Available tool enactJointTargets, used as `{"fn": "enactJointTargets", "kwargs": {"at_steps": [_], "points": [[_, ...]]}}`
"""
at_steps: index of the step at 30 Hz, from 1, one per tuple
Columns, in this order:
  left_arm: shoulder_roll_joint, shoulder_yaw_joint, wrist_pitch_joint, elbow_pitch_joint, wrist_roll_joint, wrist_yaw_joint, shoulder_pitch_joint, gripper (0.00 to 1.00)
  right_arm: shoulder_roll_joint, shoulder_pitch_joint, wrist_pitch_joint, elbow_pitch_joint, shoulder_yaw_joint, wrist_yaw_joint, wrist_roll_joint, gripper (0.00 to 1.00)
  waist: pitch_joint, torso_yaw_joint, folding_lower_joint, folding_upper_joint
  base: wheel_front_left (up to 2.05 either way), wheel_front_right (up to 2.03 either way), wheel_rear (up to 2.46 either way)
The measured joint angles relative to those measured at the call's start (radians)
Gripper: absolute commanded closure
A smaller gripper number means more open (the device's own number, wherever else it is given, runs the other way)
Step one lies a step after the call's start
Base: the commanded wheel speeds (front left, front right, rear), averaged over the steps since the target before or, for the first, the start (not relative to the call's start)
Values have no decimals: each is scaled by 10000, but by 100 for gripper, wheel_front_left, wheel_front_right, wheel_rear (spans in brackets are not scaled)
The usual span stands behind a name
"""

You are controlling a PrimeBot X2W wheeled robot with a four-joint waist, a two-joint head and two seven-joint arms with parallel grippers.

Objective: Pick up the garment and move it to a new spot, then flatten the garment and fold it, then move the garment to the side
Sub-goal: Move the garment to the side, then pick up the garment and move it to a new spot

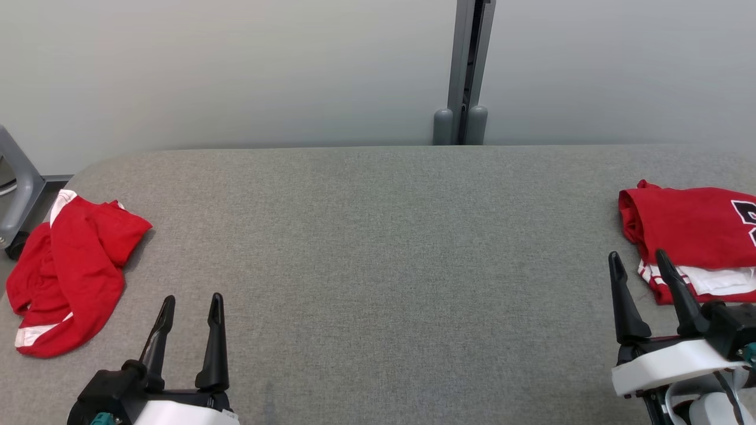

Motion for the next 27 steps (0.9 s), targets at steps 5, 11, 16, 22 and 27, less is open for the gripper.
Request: {"fn": "enactJointTargets", "kwargs": {"at_steps": [5,11,16,22,27], "points": [[0,-52,0,73,-13,33,-2,0,265,86,-2,-4,54,0,-192,0,19,54,0,0,0,0,0],[0,-109,-2,0,40,36,-27,0,370,202,-2,-23,130,0,-351,0,33,54,0,0,0,0,0],[-2,-192,-2,-67,40,81,-36,0,378,206,-2,-42,140,0,-360,0,27,-5,1,0,0,0,0],[-2,-234,-2,-71,48,121,-42,0,385,207,-2,-38,153,0,-360,0,12,-24,0,0,0,0,0],[-2,-253,-2,-58,52,121,-59,0,414,207,-2,-23,192,0,-360,0,13,-28,0,0,0,0,0]]}}
